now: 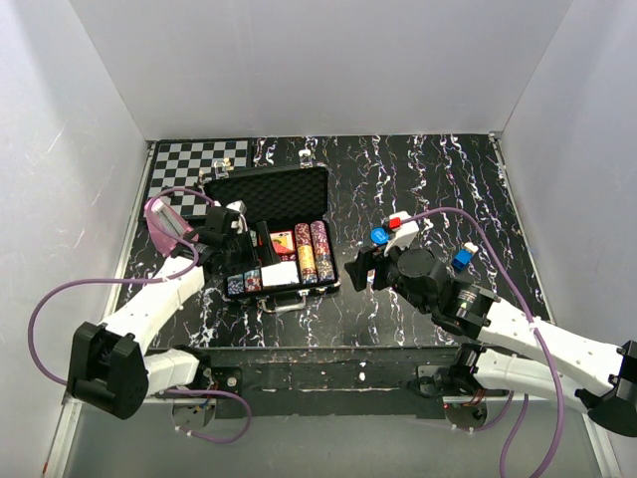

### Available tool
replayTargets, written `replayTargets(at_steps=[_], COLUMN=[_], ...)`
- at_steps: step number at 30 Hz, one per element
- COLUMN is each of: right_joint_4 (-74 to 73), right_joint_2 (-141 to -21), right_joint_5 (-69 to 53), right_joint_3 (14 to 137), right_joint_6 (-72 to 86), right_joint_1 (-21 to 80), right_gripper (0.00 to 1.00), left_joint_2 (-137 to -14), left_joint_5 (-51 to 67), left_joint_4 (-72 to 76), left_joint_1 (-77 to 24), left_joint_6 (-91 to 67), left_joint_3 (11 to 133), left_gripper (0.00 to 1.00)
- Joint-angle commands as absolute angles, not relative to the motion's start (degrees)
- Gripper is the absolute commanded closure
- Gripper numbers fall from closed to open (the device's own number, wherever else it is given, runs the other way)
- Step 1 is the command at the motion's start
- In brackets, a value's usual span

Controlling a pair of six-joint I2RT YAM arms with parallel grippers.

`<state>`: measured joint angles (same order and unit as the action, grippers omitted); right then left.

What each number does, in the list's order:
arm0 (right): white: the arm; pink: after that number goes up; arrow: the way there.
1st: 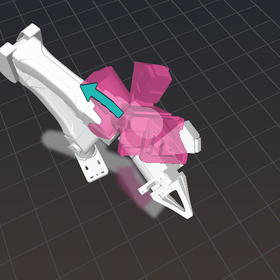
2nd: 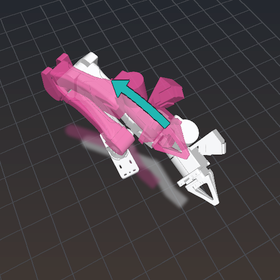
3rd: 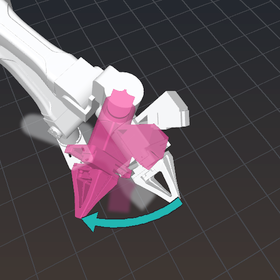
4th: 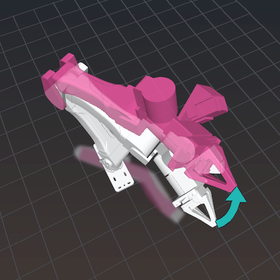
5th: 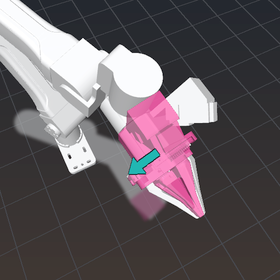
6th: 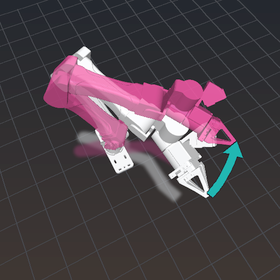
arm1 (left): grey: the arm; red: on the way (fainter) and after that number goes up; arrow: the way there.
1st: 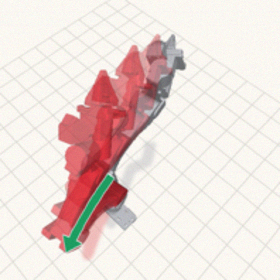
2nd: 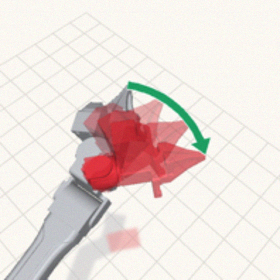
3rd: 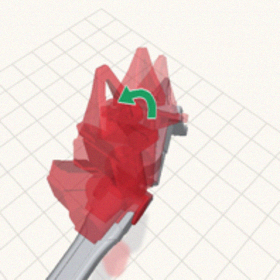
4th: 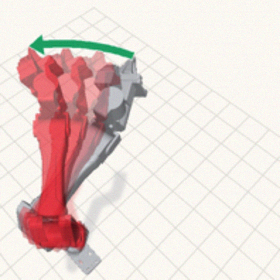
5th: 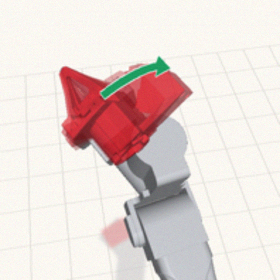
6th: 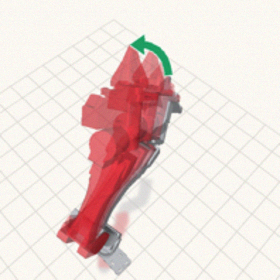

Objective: Pack up texas hold em set

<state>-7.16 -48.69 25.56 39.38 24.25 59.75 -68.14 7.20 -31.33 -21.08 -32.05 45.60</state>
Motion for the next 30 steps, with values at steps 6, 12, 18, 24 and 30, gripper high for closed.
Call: replayTargets(at_steps=[6,12,18,24,30], right_joint_4=[-5.71,-5.71,-5.71,-5.89,-5.80], right_joint_2=[-47.63,-48.16,-48.16,-48.16,-47.99], right_joint_5=[27.16,26.90,27.16,27.25,27.33], right_joint_3=[38.76,39.11,39.20,39.02,38.67], right_joint_6=[24.52,24.17,24.17,24.17,24.26], right_joint_1=[59.77,59.85,59.68,59.77,59.85], right_gripper=[0.17,0.17,0.17,0.17,0.17], left_joint_2=[-68.81,-72.51,-74.44,-76.90,-79.10], left_joint_5=[9.23,9.75,10.46,10.55,12.12], left_joint_4=[-29.80,-27.96,-25.40,-25.14,-22.59], left_joint_1=[-21.79,-22.41,-23.20,-24.08,-25.49], left_joint_6=[-30.67,-31.02,-31.55,-31.81,-32.78], left_joint_3=[46.94,46.93,46.67,46.06,45.35], left_gripper=[0.02,0.02,0.04,0.04,0.04])
